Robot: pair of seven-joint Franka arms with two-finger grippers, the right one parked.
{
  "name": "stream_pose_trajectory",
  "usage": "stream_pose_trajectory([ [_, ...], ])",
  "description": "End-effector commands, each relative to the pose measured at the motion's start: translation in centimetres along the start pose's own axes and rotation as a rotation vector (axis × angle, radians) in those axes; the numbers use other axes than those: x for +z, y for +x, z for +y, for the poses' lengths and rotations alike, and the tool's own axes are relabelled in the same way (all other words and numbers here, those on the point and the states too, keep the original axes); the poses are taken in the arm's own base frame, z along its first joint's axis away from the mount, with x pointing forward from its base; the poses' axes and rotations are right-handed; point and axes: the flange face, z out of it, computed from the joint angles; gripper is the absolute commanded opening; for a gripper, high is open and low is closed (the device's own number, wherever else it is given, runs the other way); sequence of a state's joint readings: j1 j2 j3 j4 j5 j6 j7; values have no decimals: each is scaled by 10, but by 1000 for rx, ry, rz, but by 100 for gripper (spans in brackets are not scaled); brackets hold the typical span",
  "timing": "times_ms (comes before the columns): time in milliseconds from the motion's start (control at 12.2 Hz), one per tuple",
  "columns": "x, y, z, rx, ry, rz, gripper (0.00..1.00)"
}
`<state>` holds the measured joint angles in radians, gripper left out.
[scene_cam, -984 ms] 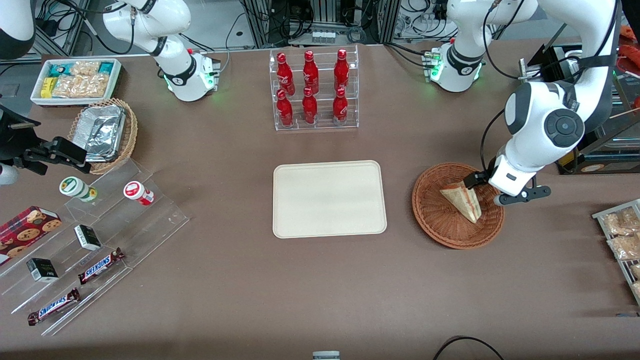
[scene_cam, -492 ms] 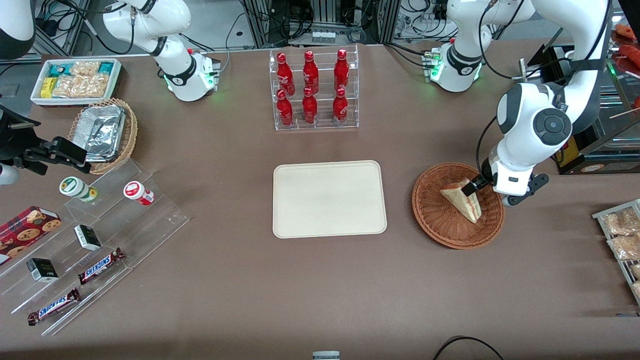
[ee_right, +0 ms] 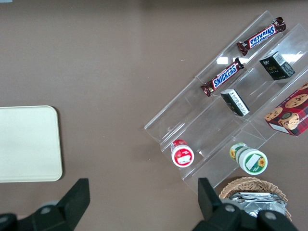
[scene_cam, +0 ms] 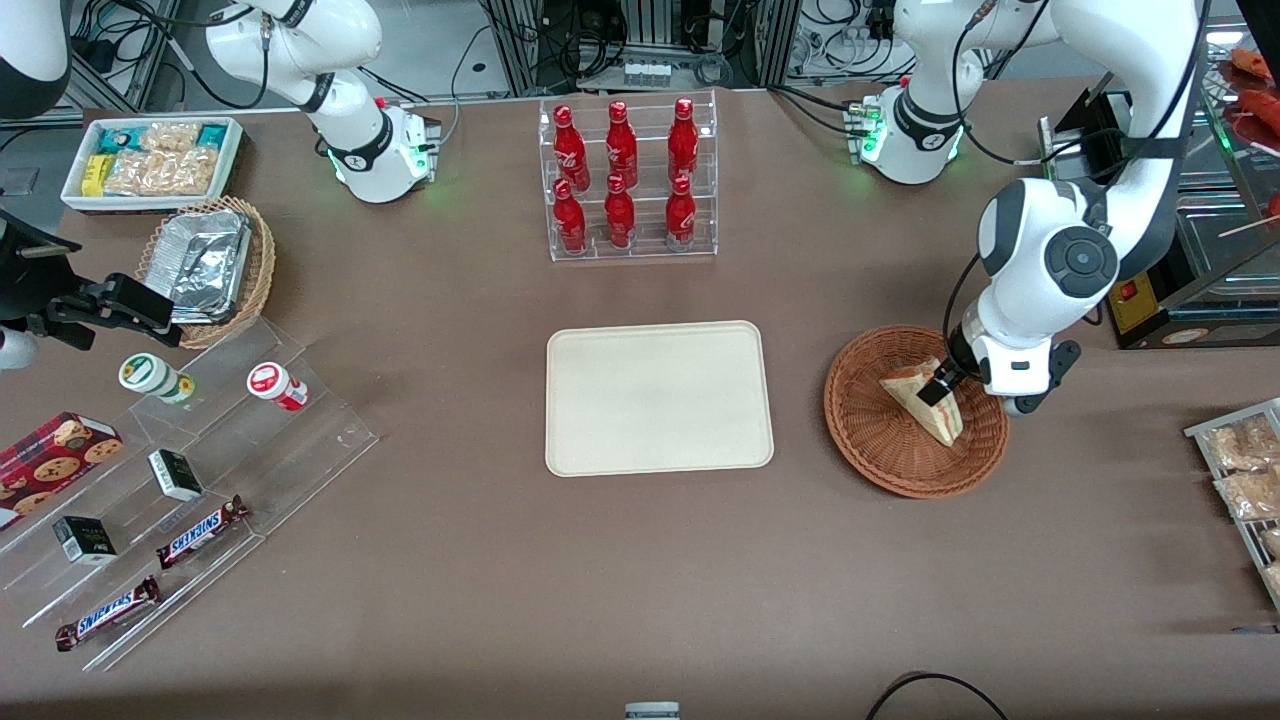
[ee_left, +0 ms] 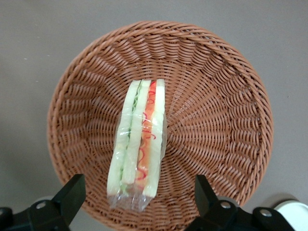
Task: Place sandwich from basket to tray
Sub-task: 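Lower the left gripper and close it on the sandwich's wrapped edge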
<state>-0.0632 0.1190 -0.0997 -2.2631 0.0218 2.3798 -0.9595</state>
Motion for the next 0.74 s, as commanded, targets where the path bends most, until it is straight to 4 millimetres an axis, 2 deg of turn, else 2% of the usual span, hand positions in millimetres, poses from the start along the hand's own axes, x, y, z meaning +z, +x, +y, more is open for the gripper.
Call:
stream_pose_trajectory([
  [0, 20, -12, -10, -16, -36, 25, 100],
  [246, 41, -16, -15, -8, -67, 42, 100],
  [492, 47, -17, -15, -7, -64, 38, 100],
  [574, 47, -17, -14, -7, -63, 38, 92],
  [656, 47, -16, -15, -10, -62, 37, 73],
])
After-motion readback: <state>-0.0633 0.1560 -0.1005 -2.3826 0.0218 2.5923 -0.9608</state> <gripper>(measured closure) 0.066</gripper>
